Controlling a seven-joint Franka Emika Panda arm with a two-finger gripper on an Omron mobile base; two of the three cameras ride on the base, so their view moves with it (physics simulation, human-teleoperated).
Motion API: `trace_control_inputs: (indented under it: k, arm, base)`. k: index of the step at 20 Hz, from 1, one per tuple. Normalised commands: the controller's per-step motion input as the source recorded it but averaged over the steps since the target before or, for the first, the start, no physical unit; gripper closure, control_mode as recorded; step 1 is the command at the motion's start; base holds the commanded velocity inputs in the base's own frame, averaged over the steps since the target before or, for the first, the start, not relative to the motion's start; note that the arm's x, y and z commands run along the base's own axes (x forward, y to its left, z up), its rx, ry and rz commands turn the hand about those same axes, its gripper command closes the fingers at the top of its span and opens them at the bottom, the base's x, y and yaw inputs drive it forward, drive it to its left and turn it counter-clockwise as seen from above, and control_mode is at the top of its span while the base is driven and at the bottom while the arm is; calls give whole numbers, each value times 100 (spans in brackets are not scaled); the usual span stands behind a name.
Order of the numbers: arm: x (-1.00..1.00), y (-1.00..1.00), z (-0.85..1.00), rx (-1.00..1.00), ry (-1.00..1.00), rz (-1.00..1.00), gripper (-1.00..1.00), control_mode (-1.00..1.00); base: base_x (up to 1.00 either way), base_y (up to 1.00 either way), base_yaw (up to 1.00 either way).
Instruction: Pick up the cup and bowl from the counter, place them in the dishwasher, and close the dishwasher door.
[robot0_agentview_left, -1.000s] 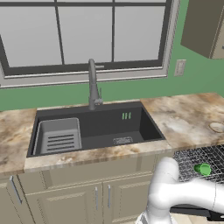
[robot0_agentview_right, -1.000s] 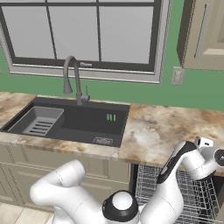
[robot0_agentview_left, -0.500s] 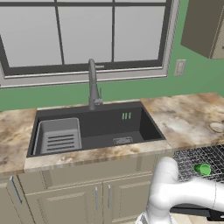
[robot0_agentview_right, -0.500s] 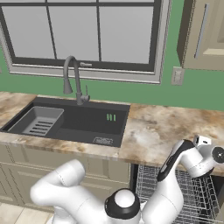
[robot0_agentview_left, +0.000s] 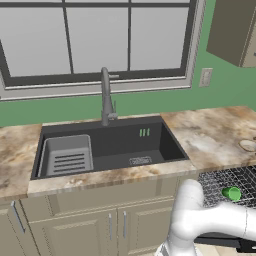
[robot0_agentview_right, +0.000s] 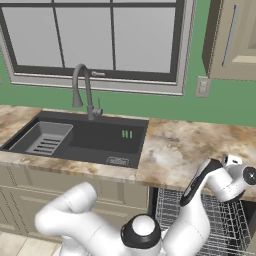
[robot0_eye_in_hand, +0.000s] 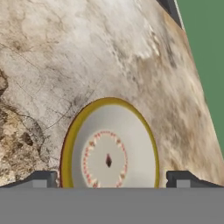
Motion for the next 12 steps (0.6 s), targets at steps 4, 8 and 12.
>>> trace_control_inputs:
  k: [4, 8, 12]
  arm:
    - [33, -17, -19, 0, 0, 0, -100, -100]
    - [31, -15, -27, 0, 0, 0, -100, -100]
    - [20, -11, -38, 0, 0, 0, -100, -100]
  base:
    - [0, 0, 0]
    - [0, 0, 0]
    - [0, 0, 0]
